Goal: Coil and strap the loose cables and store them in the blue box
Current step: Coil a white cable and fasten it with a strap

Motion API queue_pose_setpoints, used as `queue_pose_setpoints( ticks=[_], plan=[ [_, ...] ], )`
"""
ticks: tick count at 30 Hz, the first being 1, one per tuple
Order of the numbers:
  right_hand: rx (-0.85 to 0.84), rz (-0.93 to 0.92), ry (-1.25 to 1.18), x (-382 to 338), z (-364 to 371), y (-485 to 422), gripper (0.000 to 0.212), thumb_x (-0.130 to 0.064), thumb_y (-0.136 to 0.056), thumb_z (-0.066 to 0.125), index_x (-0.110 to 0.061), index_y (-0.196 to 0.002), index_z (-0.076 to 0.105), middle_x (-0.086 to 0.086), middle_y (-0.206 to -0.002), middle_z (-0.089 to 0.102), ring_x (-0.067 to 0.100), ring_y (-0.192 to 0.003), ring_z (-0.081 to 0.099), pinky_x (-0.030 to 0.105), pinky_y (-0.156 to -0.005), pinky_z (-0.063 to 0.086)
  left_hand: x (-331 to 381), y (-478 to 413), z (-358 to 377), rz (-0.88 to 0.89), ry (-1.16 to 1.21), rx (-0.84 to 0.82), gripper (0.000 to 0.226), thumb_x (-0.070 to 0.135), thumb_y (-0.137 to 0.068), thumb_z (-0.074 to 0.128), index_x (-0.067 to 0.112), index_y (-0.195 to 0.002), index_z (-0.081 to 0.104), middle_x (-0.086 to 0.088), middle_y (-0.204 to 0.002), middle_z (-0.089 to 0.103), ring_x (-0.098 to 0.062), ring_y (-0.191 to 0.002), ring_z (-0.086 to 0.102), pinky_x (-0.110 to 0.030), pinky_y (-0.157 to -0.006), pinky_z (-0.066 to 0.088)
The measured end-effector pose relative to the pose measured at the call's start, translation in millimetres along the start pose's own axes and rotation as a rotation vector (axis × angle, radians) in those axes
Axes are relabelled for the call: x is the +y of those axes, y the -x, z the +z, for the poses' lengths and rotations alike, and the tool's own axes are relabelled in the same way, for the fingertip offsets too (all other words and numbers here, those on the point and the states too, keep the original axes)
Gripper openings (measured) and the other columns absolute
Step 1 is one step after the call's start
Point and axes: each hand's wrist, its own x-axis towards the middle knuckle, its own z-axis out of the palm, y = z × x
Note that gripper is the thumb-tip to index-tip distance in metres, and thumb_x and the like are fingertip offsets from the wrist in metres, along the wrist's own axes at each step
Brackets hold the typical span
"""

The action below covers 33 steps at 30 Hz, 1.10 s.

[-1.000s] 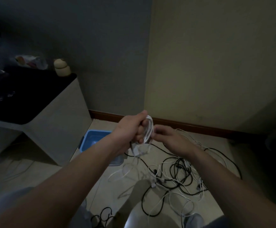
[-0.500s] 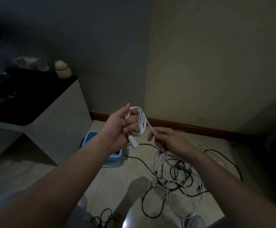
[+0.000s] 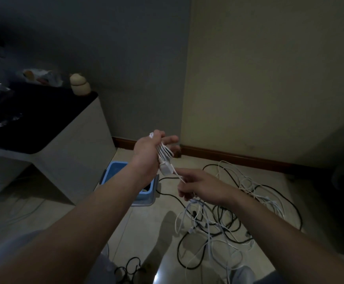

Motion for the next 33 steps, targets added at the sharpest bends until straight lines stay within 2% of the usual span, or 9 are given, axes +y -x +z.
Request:
queue_pose_setpoints(
  ticks=[6, 10, 12, 16, 19, 23, 27, 29, 33],
  plan=[
    [0.006, -0.070, 0.023, -6.7, 5.8, -1.6, 0.027, -0.007, -0.088, 0.059, -0.018, -0.111, 0.067, -0.003, -0.082, 0.064, 0.022, -0.078, 0.059, 0.041, -0.074, 0.050, -22.2, 8.5, 3.1, 0.307, -0.846, -0.034, 0.043, 0.027, -0.109, 0.033, 0.002, -0.093, 0.064, -0.004, -0.079, 0.075, -0.015, -0.079, 0.069, -0.027, -0.078, 0.051],
    [0.099, -0.074, -0.002, -6.0, 2.8, -4.4, 0.019, 0.002, -0.080, 0.068, 0.009, -0.098, 0.065, 0.032, -0.097, 0.063, 0.037, -0.084, 0.060, 0.048, -0.077, 0.047, -34.0, 5.3, 0.2, 0.439, -1.348, -0.056, 0.020, 0.034, -0.106, 0.040, 0.017, -0.096, 0.045, -0.003, -0.083, 0.067, -0.023, -0.075, 0.064, -0.046, -0.072, 0.052],
    [0.119, -0.056, -0.049, -3.4, 0.7, -4.8, 0.036, -0.006, -0.074, 0.070, 0.020, -0.096, 0.058, 0.033, -0.081, 0.058, 0.026, -0.077, 0.049, 0.040, -0.073, 0.038, -39.2, 2.3, -3.4, 0.547, -1.519, -0.058, 0.021, 0.034, -0.105, 0.040, 0.015, -0.096, 0.040, -0.003, -0.082, 0.062, -0.024, -0.070, 0.059, -0.041, -0.061, 0.045],
    [0.093, -0.048, -0.013, -5.1, -3.1, 0.8, 0.017, 0.006, -0.080, 0.067, 0.000, -0.096, 0.071, -0.001, -0.068, 0.058, 0.006, -0.065, 0.051, 0.025, -0.065, 0.042, -37.1, -1.3, -14.9, 0.645, -1.717, -0.075, 0.021, 0.037, -0.105, 0.035, 0.019, -0.095, 0.034, -0.002, -0.076, 0.055, -0.029, -0.064, 0.056, -0.034, -0.054, 0.033],
    [0.080, -0.025, 0.164, -4.0, -6.3, 0.8, 0.029, 0.009, -0.074, 0.065, -0.012, -0.092, 0.072, 0.001, -0.080, 0.069, 0.008, -0.072, 0.060, 0.030, -0.070, 0.049, -35.3, -2.5, -19.5, 0.674, -1.936, -0.177, 0.021, 0.037, -0.105, 0.029, 0.021, -0.093, 0.033, 0.001, -0.078, 0.047, -0.028, -0.067, 0.055, -0.035, -0.055, 0.034],
    [0.174, 0.015, 0.319, 6.3, -11.0, -0.6, 0.038, 0.005, -0.071, 0.068, -0.024, -0.094, 0.069, -0.010, -0.085, 0.069, 0.005, -0.081, 0.065, 0.025, -0.071, 0.053, -31.3, -3.8, -20.1, 0.588, -1.969, -0.245, 0.031, 0.039, -0.104, 0.031, 0.024, -0.079, 0.039, 0.006, -0.072, 0.043, -0.020, -0.069, 0.050, -0.036, -0.061, 0.034],
    [0.221, 0.053, 0.270, 18.3, -32.5, 3.5, 0.042, 0.010, -0.070, 0.069, -0.026, -0.092, 0.067, -0.007, -0.088, 0.070, 0.014, -0.085, 0.067, 0.023, -0.072, 0.054, -15.4, -7.8, -24.7, 0.219, -1.552, -0.258, 0.042, 0.064, -0.084, 0.060, 0.023, -0.076, 0.061, 0.008, -0.059, 0.057, -0.006, -0.052, 0.053, -0.028, -0.049, 0.041],
    [0.228, 0.051, 0.251, 21.7, -39.9, 6.3, 0.043, 0.011, -0.070, 0.069, -0.024, -0.095, 0.069, -0.005, -0.089, 0.071, 0.012, -0.087, 0.067, 0.020, -0.070, 0.054, -11.3, -7.4, -27.9, 0.185, -1.568, -0.301, 0.044, 0.066, -0.069, 0.074, 0.023, -0.073, 0.062, 0.011, -0.052, 0.058, 0.000, -0.043, 0.049, -0.023, -0.042, 0.040],
    [0.191, 0.029, 0.287, 25.5, -33.9, 7.6, 0.029, -0.005, -0.073, 0.078, -0.025, -0.093, 0.071, -0.007, -0.088, 0.070, 0.006, -0.078, 0.065, 0.017, -0.066, 0.051, -13.3, -7.7, -32.9, 0.238, -1.581, -0.272, 0.038, 0.052, -0.081, 0.074, 0.020, -0.067, 0.060, 0.007, -0.051, 0.055, 0.000, -0.038, 0.047, -0.024, -0.044, 0.039]
  ],
)
